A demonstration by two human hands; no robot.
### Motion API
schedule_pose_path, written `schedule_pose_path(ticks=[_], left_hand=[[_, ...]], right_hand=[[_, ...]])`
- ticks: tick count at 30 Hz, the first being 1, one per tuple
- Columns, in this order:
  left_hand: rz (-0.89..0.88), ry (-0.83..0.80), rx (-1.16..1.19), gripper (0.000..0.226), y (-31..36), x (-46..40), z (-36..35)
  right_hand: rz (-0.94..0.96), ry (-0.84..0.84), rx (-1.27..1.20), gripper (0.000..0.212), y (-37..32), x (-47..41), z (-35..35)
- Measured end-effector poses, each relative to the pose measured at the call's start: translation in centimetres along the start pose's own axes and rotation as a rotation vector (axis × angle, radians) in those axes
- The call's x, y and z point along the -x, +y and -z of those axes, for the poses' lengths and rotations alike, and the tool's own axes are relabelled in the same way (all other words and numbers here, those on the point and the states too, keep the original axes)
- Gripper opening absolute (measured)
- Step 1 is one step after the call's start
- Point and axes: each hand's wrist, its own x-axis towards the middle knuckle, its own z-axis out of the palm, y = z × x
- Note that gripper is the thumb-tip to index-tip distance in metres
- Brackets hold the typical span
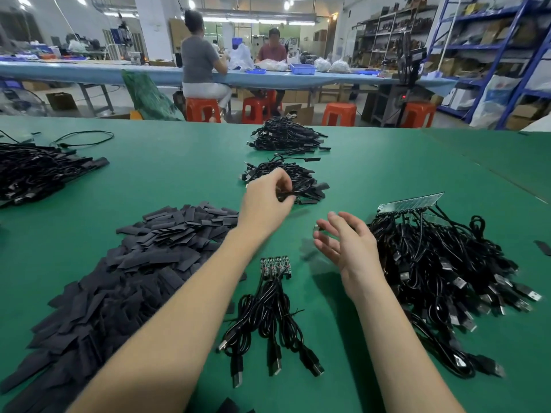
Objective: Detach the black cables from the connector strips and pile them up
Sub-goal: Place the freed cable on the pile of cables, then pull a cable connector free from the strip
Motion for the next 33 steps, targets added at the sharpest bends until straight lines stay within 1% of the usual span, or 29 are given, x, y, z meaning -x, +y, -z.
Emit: schedule_pose_path(ticks=[2,5,6,8,12,14,15,17,19,21,23,24,26,27,30,33], left_hand=[[-0.061,-0.062,-0.267,0.012,-1.1,-2.2,-0.8],[-0.138,-0.175,-0.644,0.013,-3.4,-3.7,-1.9],[-0.143,-0.216,-0.71,0.013,-4.0,-3.9,-2.3],[-0.132,-0.285,-0.745,0.015,-4.6,-4.3,-2.8],[-0.085,-0.317,-0.723,0.014,-4.5,-5.0,-3.5],[-0.057,-0.319,-0.701,0.015,-4.5,-5.4,-3.7],[-0.046,-0.317,-0.685,0.015,-4.4,-5.4,-3.8],[-0.032,-0.294,-0.639,0.014,-4.1,-5.0,-3.8],[0.003,-0.247,-0.533,0.015,-3.4,-4.0,-3.5],[0.094,-0.199,-0.353,0.012,-2.7,-2.4,-2.8],[0.185,-0.163,-0.156,0.006,-2.1,-0.3,-1.8],[0.214,-0.147,-0.081,0.007,-2.0,0.8,-1.3],[0.261,-0.129,0.018,0.011,-1.9,3.0,-0.3],[0.281,-0.135,0.05,0.011,-1.9,3.9,0.1],[0.321,-0.183,0.081,0.014,-2.1,5.2,1.1],[0.394,-0.219,0.163,0.026,-1.8,5.3,2.1]], right_hand=[[-0.012,-0.03,0.05,0.032,0.1,0.0,-0.1],[-0.037,-0.07,0.122,0.021,0.3,0.1,-0.1],[-0.045,-0.084,0.143,0.019,0.3,0.1,-0.1],[-0.055,-0.104,0.177,0.015,0.4,0.0,-0.1],[-0.046,-0.134,0.234,0.01,0.4,0.0,-0.2],[-0.014,-0.146,0.353,0.008,0.7,0.0,-0.1],[0.025,-0.148,0.462,0.007,0.9,0.0,0.0],[0.173,-0.154,0.777,0.009,1.3,-0.2,0.3],[0.296,-0.217,1.086,0.011,1.5,-0.1,0.3],[0.308,-0.317,1.308,0.022,1.5,0.3,-0.1],[0.239,-0.365,1.462,0.037,1.4,0.6,-0.7],[0.187,-0.368,1.498,0.042,1.3,0.6,-1.0],[0.085,-0.371,1.478,0.043,1.2,0.7,-1.8],[0.047,-0.363,1.412,0.04,1.3,0.8,-2.1],[0.004,-0.325,1.112,0.027,1.7,1.2,-2.3],[-0.051,-0.293,0.781,0.015,1.4,1.3,-1.7]])
